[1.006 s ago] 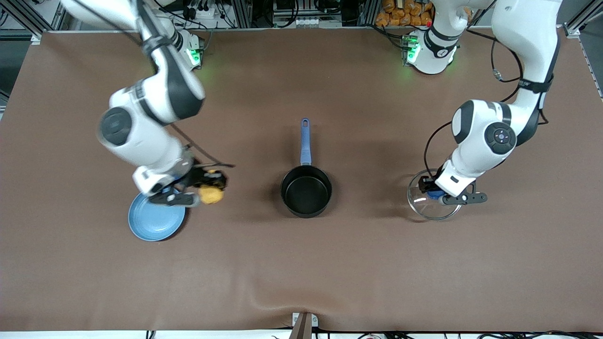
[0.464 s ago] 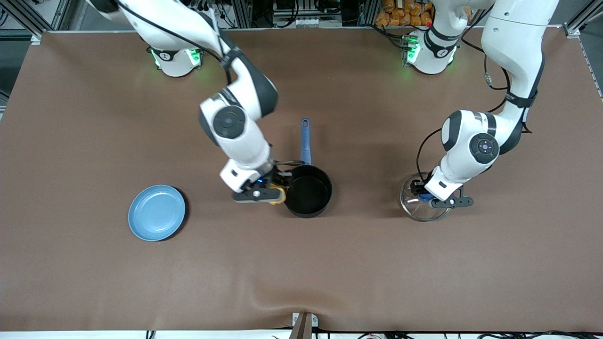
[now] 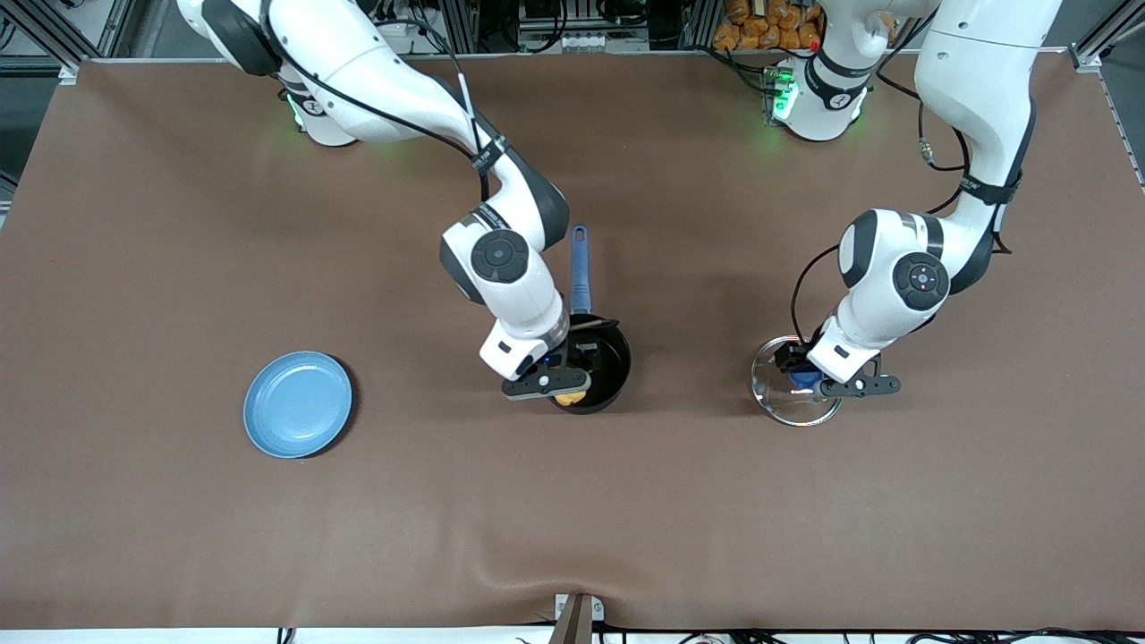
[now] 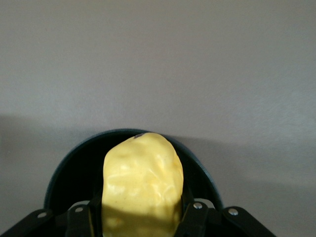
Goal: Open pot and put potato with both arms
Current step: 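Carry the potato with the right gripper over the open pot, then release the potato into the pot while the left gripper releases the lid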
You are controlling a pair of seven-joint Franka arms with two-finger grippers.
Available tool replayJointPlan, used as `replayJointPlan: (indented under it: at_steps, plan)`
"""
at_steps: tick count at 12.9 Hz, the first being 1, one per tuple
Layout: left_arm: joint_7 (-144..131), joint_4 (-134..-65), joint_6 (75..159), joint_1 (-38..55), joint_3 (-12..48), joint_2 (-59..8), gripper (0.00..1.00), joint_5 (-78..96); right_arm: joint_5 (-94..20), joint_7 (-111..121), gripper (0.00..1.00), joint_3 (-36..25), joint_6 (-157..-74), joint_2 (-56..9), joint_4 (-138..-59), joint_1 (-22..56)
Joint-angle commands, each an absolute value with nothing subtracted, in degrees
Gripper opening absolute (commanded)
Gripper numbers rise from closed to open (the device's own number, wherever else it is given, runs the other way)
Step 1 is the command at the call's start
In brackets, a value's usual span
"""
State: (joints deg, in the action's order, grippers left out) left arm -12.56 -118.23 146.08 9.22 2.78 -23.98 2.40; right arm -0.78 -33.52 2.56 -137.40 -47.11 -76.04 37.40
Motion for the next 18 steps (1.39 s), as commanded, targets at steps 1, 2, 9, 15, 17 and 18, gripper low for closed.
replayJointPlan:
  at_steps: [1, 2, 9, 15, 17, 18]
  plan:
    - [-12.0, -118.3, 142.4, 9.0, 2.7, -18.1, 0.99, 2.7, 0.2, -34.7, 0.00, 1.9, -136.7, -48.7, -73.6, 39.4]
    - [-12.0, -117.8, 139.6, 8.8, 2.6, -15.8, 1.00, 2.7, 0.3, -34.8, 0.00, 1.9, -136.7, -49.0, -73.8, 39.6]
    - [-11.6, -98.7, 104.2, 6.3, 2.6, -4.1, 1.00, 2.7, 0.6, -36.3, 0.00, 1.8, -138.0, -53.1, -73.9, 41.6]
    - [-12.5, -83.2, 87.6, 6.2, 2.5, -4.2, 1.00, 3.2, 0.6, -36.7, 0.40, 1.8, -138.3, -54.2, -73.7, 41.8]
    - [-12.5, -80.2, 87.2, 6.0, 1.8, -4.9, 1.00, 3.3, 0.6, -36.6, 0.70, 1.8, -138.2, -53.9, -73.6, 41.3]
    - [-12.4, -79.5, 86.7, 6.1, 1.2, -5.0, 1.00, 3.1, 0.6, -36.5, 0.75, 1.8, -137.9, -53.5, -73.6, 41.0]
